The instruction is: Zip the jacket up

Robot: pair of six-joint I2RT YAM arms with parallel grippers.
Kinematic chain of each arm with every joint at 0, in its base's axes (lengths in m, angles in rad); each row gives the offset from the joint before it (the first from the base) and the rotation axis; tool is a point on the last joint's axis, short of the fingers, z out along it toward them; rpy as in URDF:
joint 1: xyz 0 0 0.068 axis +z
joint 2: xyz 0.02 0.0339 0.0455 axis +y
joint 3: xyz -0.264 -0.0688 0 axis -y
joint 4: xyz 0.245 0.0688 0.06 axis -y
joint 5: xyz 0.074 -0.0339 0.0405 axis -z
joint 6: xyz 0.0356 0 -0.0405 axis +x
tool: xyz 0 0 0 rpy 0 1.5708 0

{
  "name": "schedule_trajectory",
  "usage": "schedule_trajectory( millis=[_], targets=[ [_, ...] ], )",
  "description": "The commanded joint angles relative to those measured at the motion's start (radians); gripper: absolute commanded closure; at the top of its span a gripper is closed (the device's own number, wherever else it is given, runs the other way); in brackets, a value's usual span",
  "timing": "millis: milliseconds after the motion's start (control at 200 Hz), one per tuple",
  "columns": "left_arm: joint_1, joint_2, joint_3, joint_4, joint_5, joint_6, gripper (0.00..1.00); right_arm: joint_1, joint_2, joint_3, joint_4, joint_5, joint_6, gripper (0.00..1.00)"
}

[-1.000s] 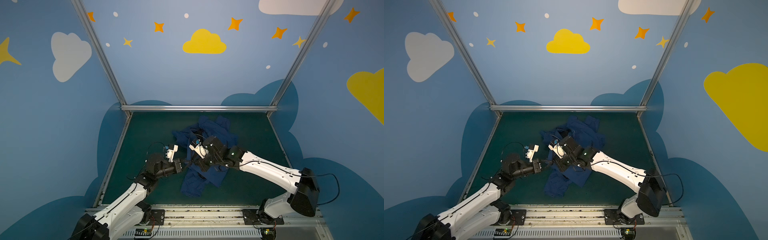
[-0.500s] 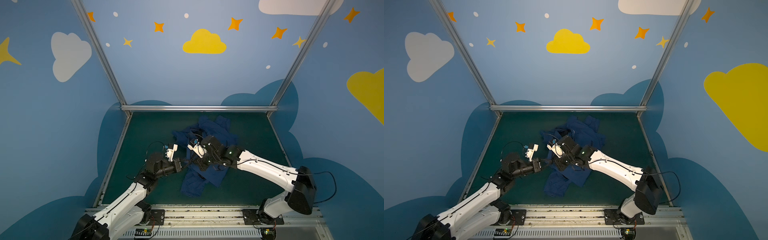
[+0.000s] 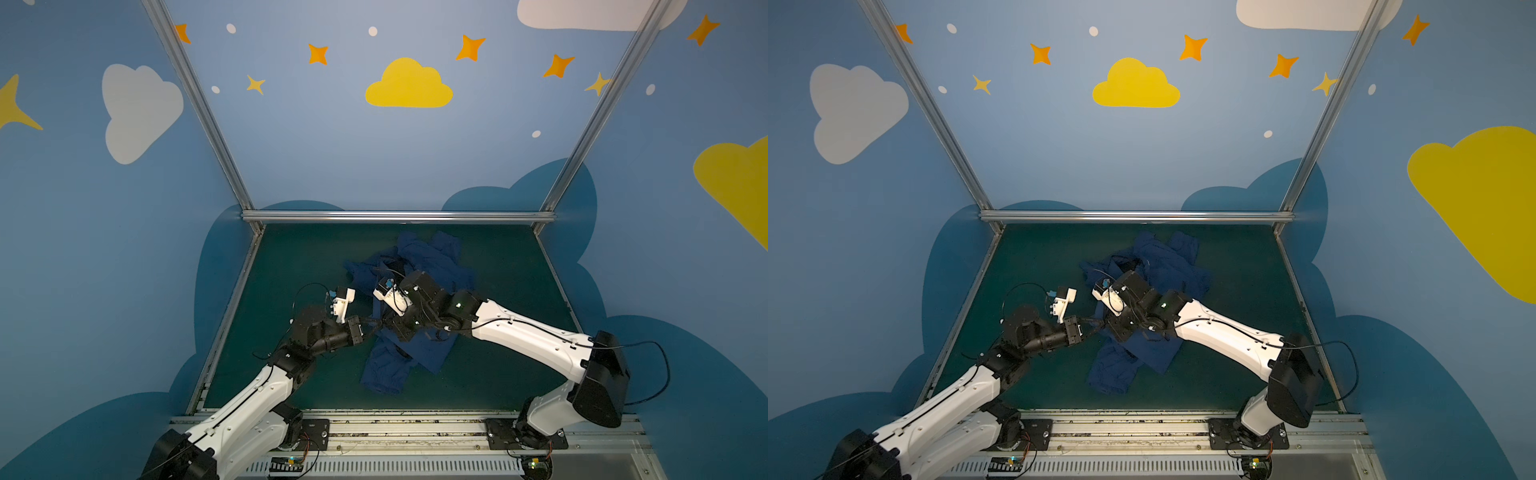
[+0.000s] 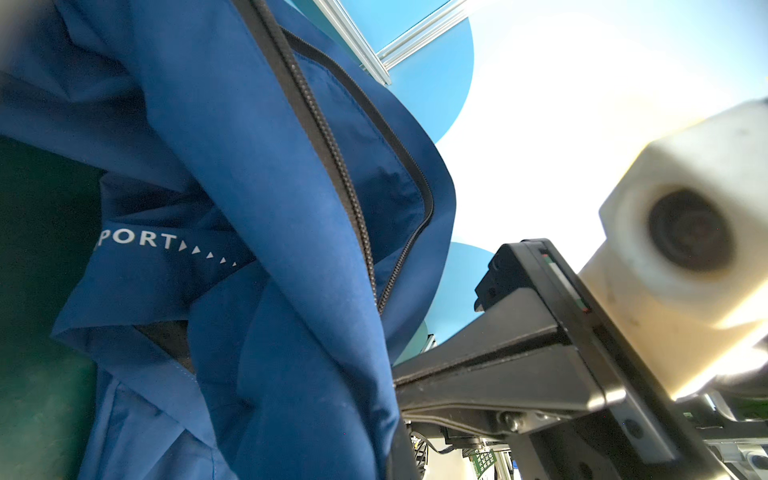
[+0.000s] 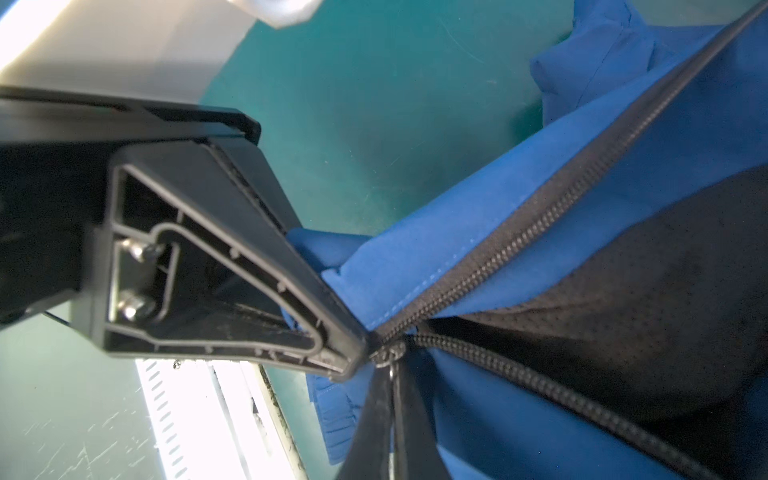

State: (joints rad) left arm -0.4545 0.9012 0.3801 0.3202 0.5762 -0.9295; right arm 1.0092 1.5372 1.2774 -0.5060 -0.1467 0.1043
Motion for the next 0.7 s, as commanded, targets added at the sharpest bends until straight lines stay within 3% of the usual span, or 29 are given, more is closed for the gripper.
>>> schedule_trajectory(
  millis=[0, 396, 696],
  targets=[
    [-0.003, -0.017, 0.042, -0.014, 0.008, 0.023, 0.97, 0.003, 0.003, 0.04, -0.032, 0.037, -0.015, 1.0],
    [-0.006, -0.022, 0.11, -0.215, 0.009, 0.153, 0.97, -0.016, -0.006, 0.187, -0.25, 0.181, -0.051, 1.0],
    [-0.008, -0.04, 0.187, -0.321, 0.002, 0.21, 0.97, -0.131, -0.033, 0.316, -0.377, 0.147, -0.068, 1.0]
  ],
)
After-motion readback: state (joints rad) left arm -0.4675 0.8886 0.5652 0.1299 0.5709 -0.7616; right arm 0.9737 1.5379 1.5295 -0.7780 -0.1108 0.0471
